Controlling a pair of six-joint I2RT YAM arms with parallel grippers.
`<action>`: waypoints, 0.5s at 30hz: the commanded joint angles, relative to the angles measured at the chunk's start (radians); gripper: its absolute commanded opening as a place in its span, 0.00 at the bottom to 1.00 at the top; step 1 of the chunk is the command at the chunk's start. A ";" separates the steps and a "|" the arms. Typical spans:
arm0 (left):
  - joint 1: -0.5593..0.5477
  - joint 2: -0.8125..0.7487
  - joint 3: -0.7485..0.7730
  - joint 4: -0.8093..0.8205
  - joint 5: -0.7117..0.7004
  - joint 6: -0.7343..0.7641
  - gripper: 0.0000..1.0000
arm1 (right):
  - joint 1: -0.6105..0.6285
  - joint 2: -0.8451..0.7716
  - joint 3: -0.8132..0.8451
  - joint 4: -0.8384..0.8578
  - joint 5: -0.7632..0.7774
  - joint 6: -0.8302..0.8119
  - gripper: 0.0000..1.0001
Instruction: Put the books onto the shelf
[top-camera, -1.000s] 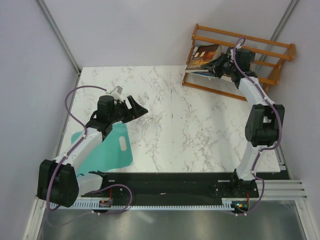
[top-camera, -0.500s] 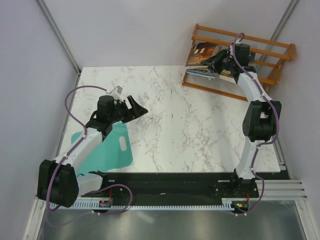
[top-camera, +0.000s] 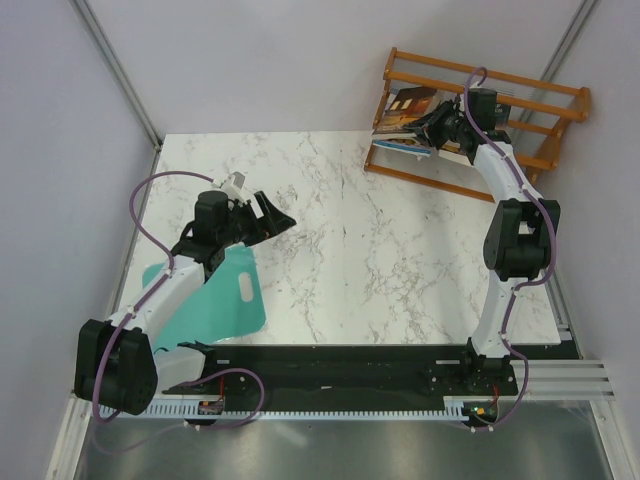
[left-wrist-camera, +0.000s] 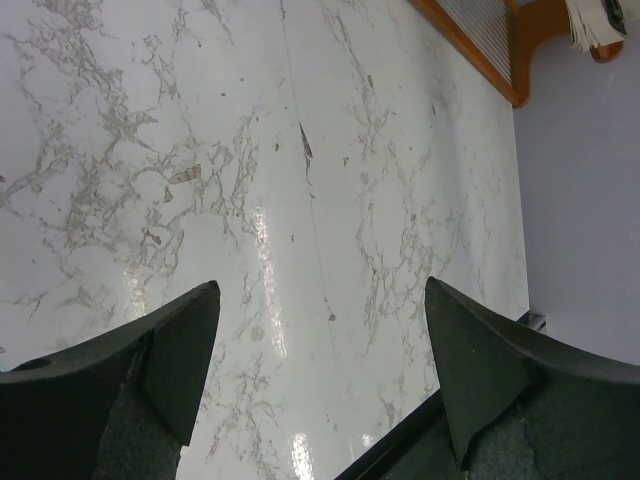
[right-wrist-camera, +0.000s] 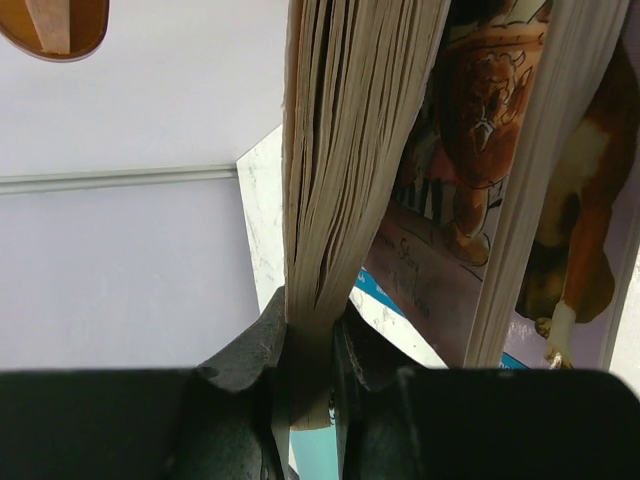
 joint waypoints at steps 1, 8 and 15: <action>0.006 -0.022 -0.002 0.000 -0.010 0.042 0.89 | 0.002 -0.025 0.043 0.036 0.044 -0.003 0.25; 0.006 -0.029 -0.005 0.000 -0.007 0.042 0.89 | 0.002 -0.034 0.028 0.036 0.044 0.000 0.46; 0.006 -0.038 -0.011 0.000 -0.007 0.041 0.88 | 0.000 -0.082 -0.021 0.035 0.068 -0.005 0.47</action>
